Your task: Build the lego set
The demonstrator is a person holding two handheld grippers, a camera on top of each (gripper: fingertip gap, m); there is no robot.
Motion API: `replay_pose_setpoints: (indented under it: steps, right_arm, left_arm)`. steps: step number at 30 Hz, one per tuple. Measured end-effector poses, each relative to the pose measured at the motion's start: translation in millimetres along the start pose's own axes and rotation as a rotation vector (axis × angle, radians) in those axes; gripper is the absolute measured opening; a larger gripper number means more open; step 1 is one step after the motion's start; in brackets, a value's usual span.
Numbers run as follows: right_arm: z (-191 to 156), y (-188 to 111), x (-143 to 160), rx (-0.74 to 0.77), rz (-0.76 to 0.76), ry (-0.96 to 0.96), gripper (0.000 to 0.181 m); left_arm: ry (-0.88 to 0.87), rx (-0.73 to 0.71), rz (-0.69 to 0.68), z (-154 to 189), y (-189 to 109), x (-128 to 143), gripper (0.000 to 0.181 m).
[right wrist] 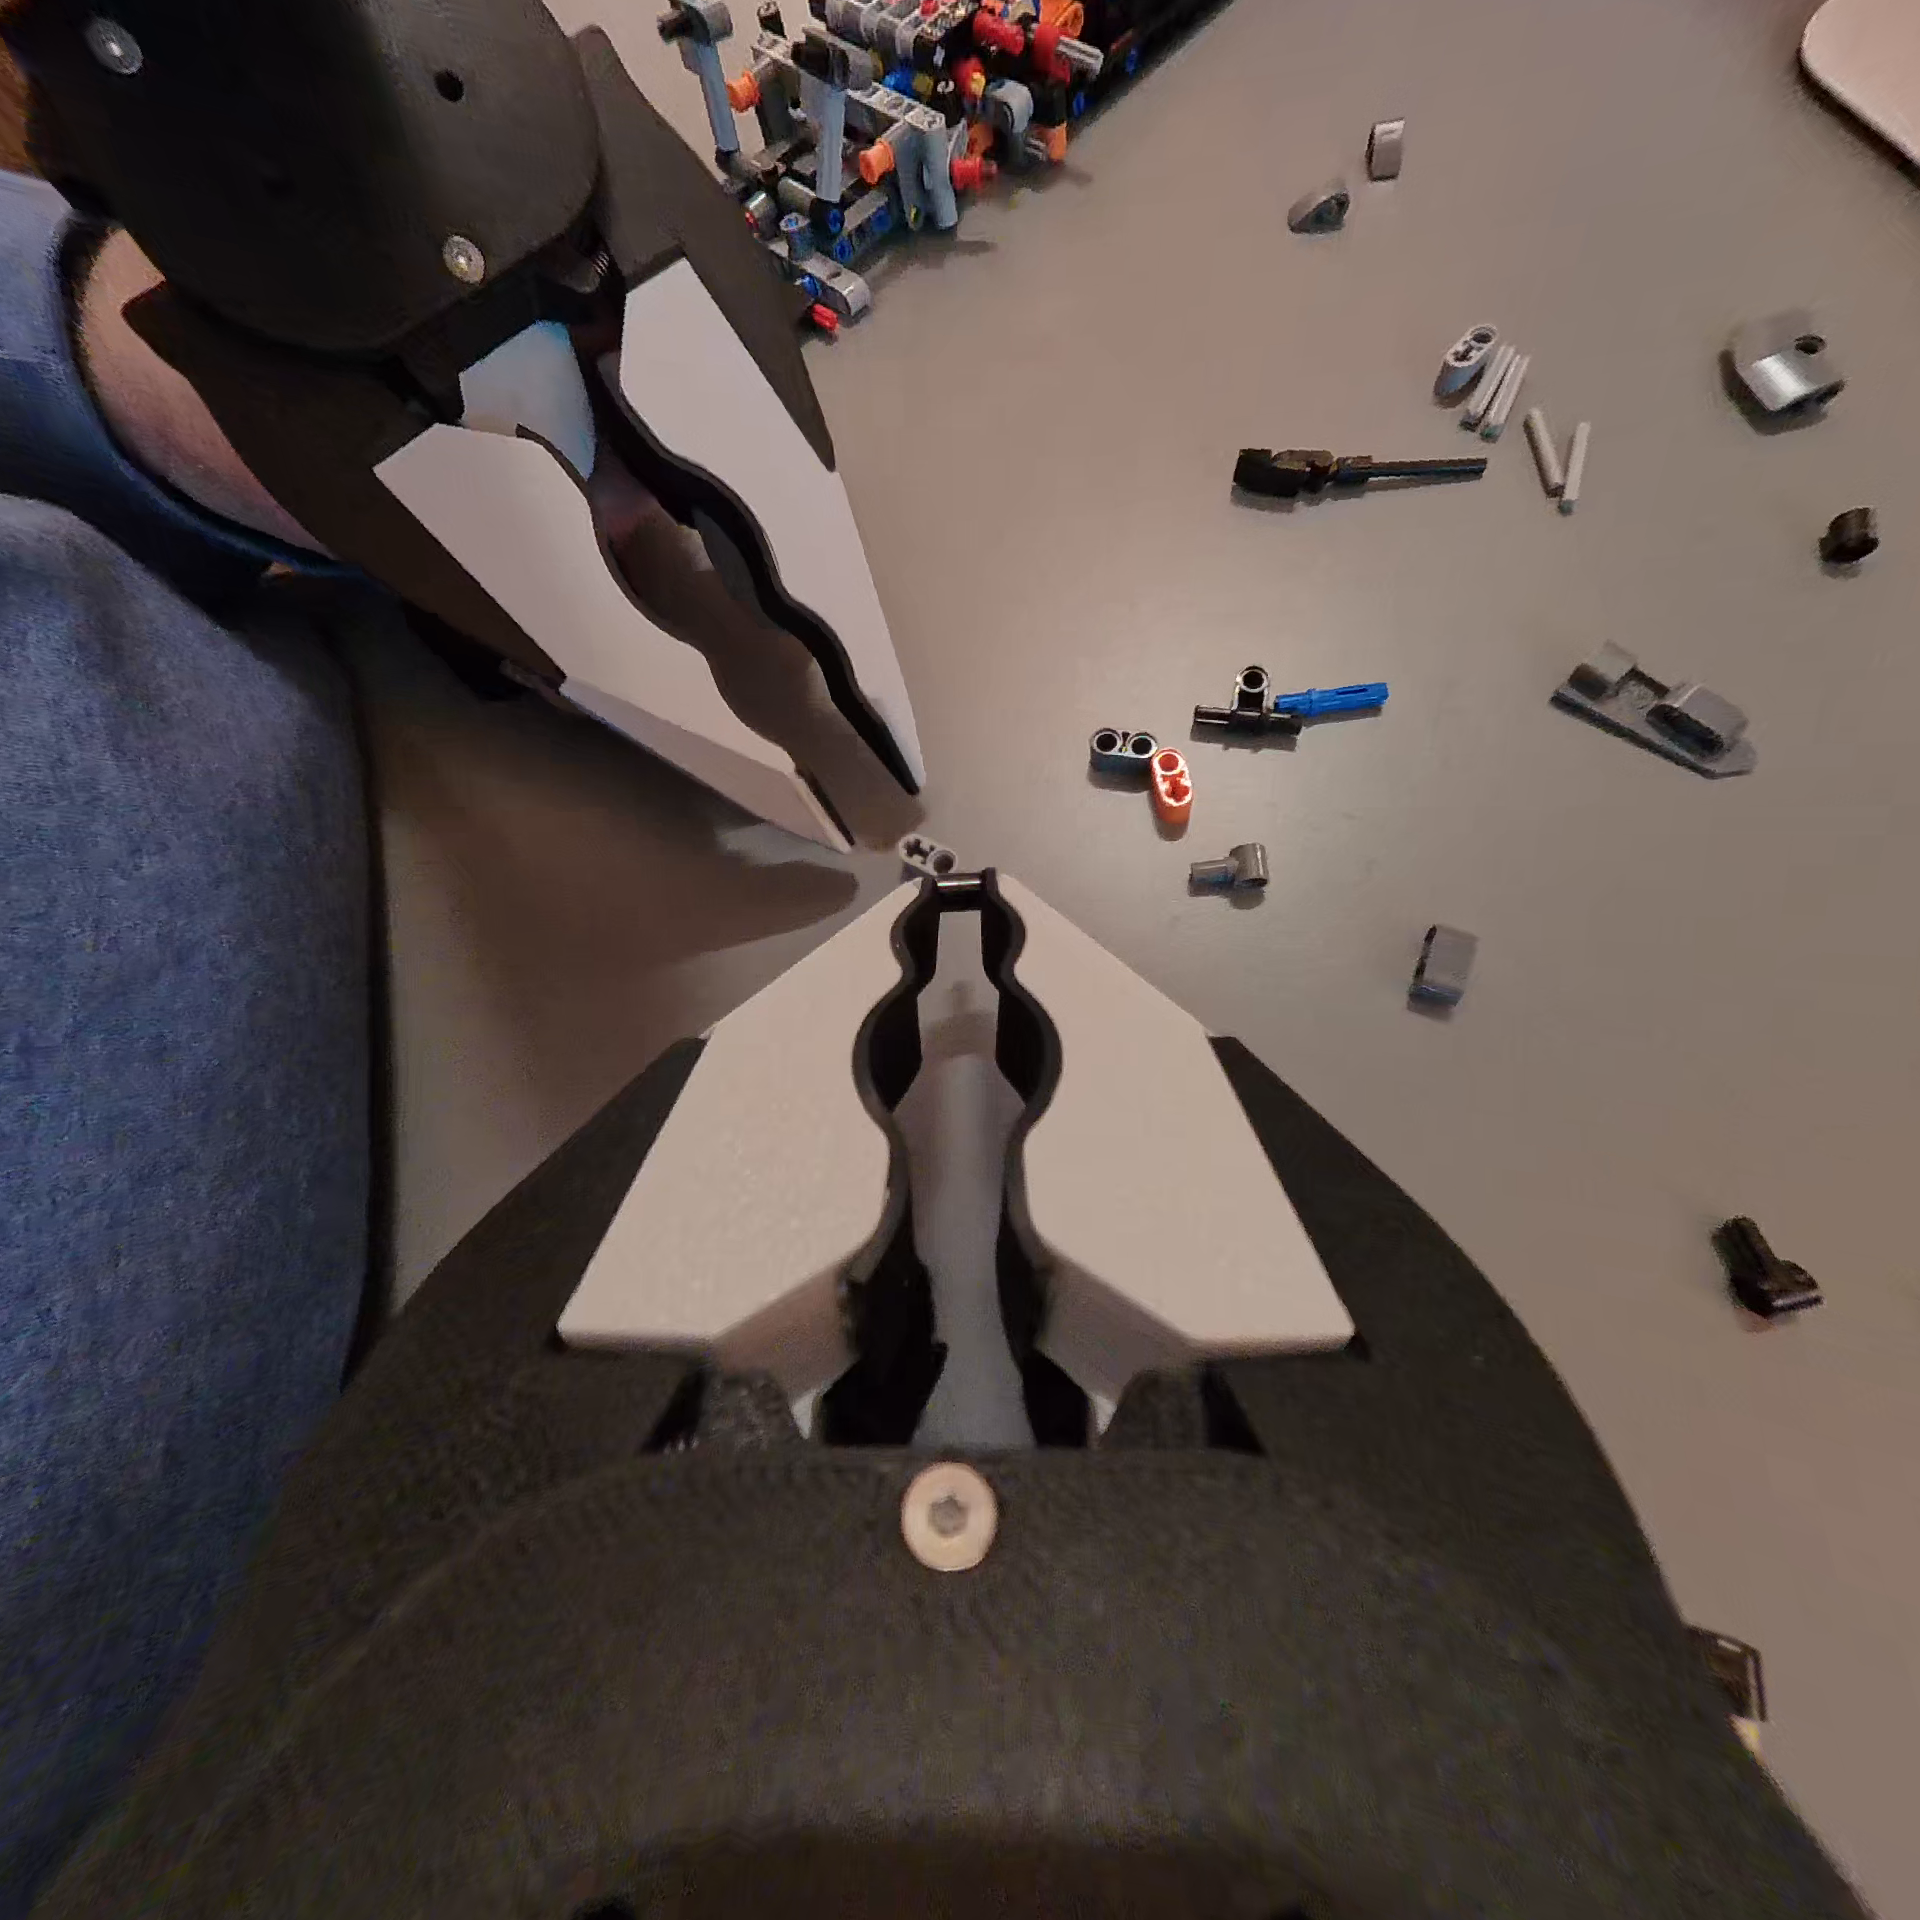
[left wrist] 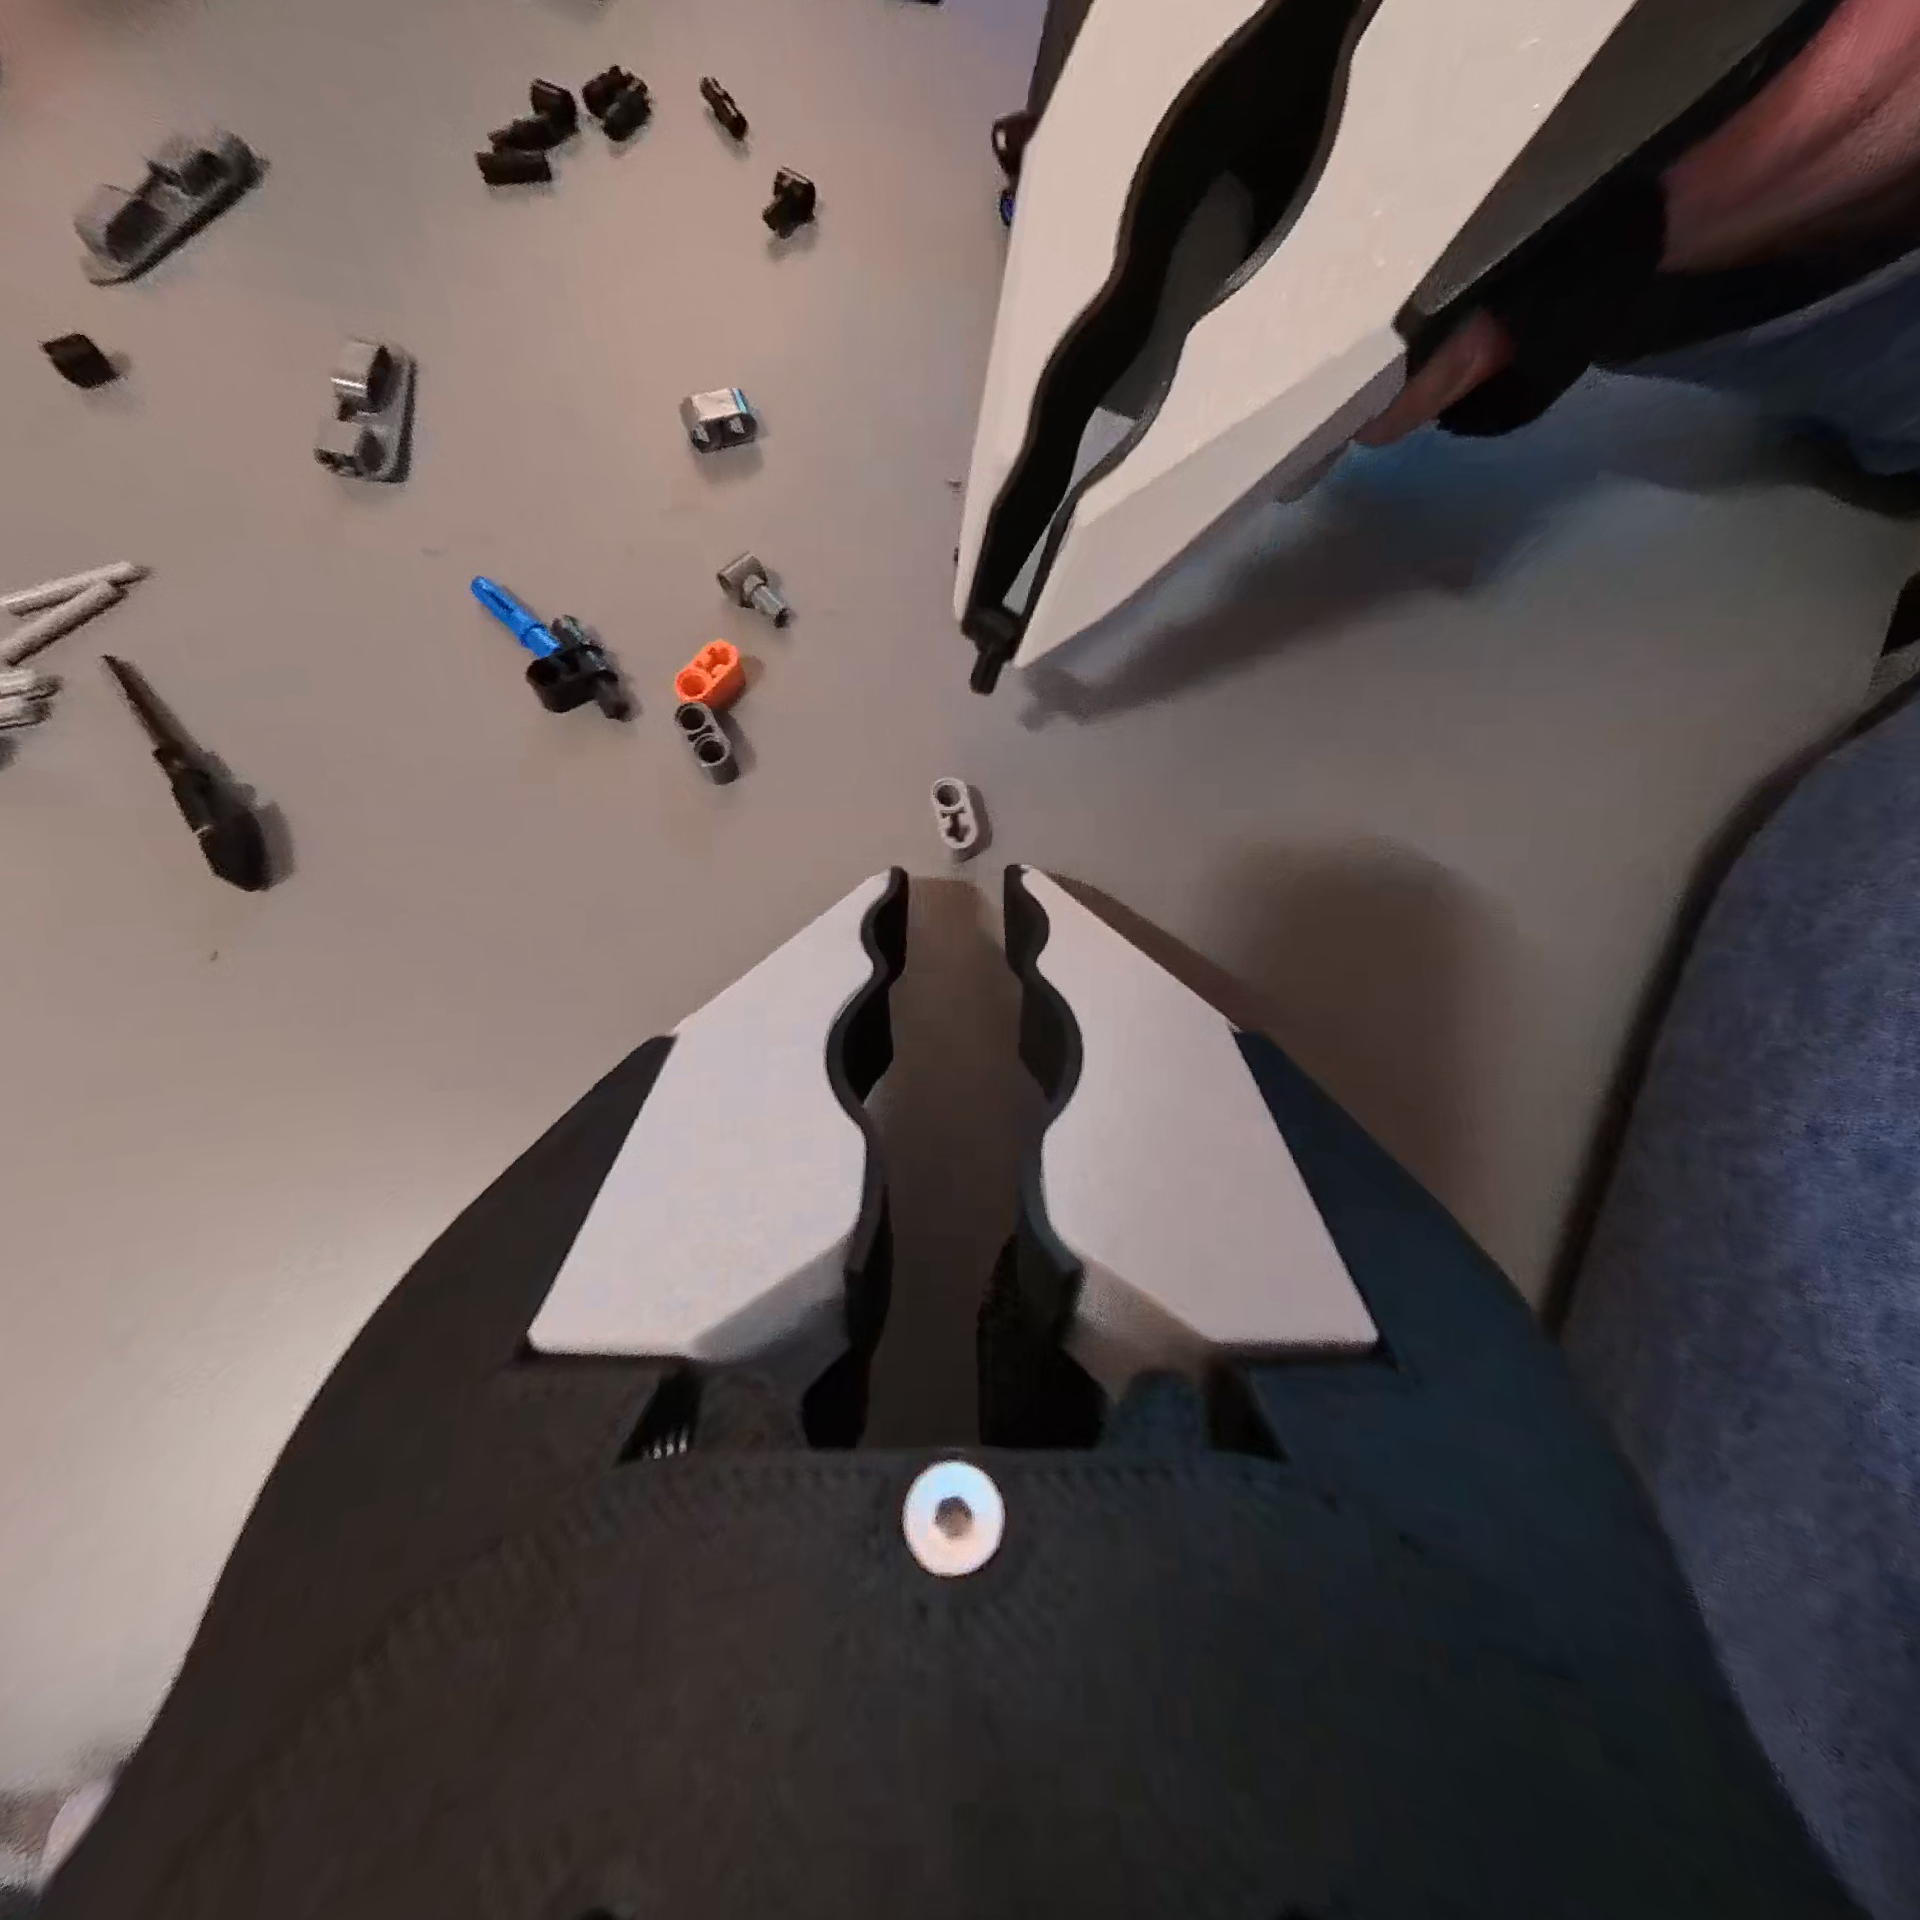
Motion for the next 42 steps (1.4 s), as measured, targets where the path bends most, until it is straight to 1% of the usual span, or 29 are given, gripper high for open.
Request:
replay_pose_setpoints:
  steps: [10, 15, 23, 33, 37, 42]
  right_arm:
    - [-7, 3, 3, 0.002, -0.019, -0.032, 0.005]
    - [-11, 4, 1, 0.008, -0.045, -0.087, 0.005]
    - [-12, 13, -12, 0.001, -0.133, -0.222, 0.005]
    - [-12, 19, -12, -0.018, -0.22, -0.273, 0.005]
    - [-12, 19, -14, -0.033, -0.221, -0.282, 0.005]
    - [-11, 20, -14, -0.038, -0.256, -0.307, 0.005]
  left_arm:
    - [0.042, 0.028, -0.04, 15, 13, -3, 0.014]
    - [0.025, 0.011, -0.019, 11, 10, -4, 0.019]
    - [0.014, 0.025, -0.021, 10, 10, -4, 0.019]
    - [0.01, 0.037, -0.03, 10, 11, -4, 0.018]
    - [0.01, 0.039, -0.031, 10, 11, -4, 0.018]
    - [0.009, 0.041, -0.025, 10, 11, -5, 0.018]
Point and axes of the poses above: each gripper's, where its closed fingertips meet, y out along the fingers, x out of its underside, z = x × y across the jaws, the point moved 9 cm from there along -y, back along the fingers, and after that the axes turned 13 degrees about -y, right-handed, at the moved point
